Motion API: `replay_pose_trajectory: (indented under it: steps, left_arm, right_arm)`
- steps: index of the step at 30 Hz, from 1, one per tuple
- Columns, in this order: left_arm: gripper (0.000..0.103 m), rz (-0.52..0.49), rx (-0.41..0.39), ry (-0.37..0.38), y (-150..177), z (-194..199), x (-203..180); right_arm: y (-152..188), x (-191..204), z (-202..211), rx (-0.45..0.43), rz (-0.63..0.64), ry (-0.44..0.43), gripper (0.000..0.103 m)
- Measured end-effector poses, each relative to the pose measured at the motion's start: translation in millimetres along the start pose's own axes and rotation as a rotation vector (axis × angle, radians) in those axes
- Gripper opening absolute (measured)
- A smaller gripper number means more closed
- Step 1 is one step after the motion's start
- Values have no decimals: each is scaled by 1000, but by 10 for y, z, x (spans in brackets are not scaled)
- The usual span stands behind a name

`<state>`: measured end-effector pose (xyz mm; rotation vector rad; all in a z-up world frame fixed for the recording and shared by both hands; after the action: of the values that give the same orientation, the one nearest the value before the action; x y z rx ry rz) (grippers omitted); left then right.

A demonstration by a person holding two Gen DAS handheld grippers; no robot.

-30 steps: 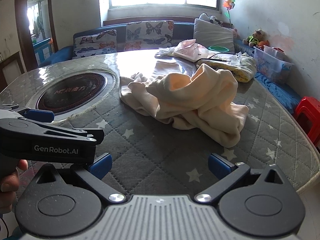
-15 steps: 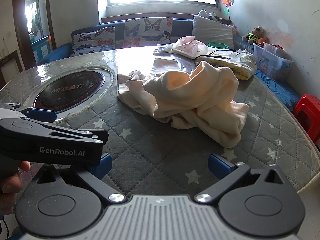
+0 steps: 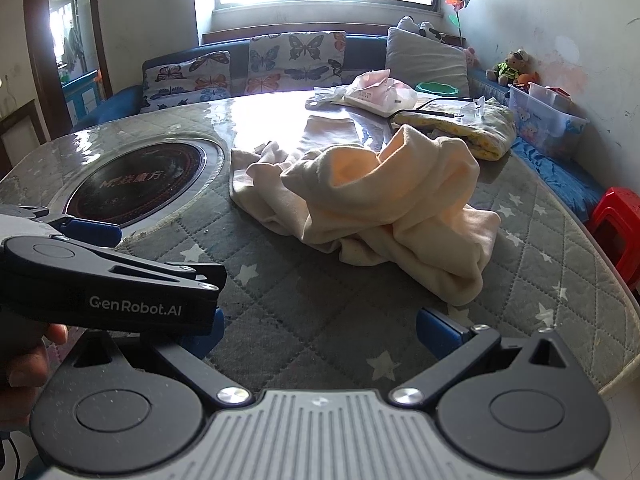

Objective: Fold clothes
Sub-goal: 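Approach the cream garment with both open grippers, positioning over its edges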

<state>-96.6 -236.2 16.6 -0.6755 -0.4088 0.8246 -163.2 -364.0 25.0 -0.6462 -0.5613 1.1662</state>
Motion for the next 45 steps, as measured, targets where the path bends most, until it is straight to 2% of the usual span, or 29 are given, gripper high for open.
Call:
replay_pose_trajectory:
  steps: [45]
  left_arm:
    - [103, -15, 61, 15, -211, -258, -51]
  right_arm:
    - [-165, -146, -234, 45, -28, -5, 103]
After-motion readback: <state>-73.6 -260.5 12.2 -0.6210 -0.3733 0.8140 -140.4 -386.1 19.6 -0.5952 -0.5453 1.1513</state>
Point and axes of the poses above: each gripper's, at about its wrist camera, not at the fingertips, and z roughly against the way its jaws point, x to its left, y to its underside, the point moved 4 cm from there along -z, roughly the way its jaws point, and after that the axes turned 5 degrees about -z, right-handed, at the moved point
